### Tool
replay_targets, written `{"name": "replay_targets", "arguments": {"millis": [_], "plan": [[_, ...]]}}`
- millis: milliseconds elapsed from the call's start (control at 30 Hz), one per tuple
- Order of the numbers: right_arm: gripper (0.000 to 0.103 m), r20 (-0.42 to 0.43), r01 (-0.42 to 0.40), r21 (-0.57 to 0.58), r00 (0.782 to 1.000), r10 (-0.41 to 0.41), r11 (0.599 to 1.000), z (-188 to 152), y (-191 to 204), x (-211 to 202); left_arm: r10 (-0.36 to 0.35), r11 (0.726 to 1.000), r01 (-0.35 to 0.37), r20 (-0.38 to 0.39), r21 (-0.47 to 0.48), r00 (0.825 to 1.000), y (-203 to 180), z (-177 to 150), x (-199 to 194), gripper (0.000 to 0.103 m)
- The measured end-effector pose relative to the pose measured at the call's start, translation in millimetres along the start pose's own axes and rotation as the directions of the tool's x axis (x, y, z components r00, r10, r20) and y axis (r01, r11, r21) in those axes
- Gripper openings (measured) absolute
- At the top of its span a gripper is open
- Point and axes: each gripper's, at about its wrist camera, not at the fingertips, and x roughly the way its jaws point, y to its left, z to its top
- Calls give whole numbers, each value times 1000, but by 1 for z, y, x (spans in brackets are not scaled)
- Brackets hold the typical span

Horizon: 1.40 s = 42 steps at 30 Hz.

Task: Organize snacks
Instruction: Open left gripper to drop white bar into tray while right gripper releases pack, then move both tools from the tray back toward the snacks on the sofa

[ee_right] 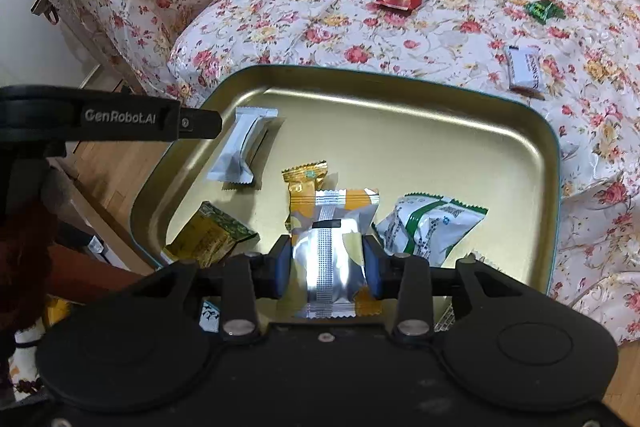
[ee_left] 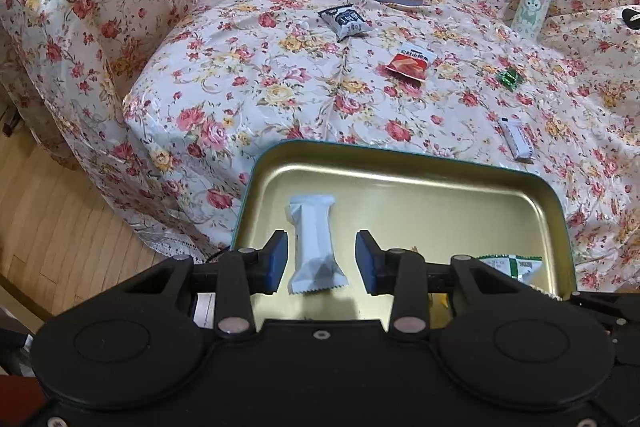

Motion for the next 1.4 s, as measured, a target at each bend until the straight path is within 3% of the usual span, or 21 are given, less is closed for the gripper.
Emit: {"name": "replay_targets", "arguments": {"millis": [700, 1400], "plan": [[45, 14, -30, 9, 999, 29, 1000, -8, -4, -22, -9, 1000, 9, -31, 5, 999, -4, -15, -2, 47], [48, 28, -2, 24, 1000, 1, 1000, -34, -34, -73, -49, 988, 48, 7, 145, 999, -35, -34, -28, 48]]}}
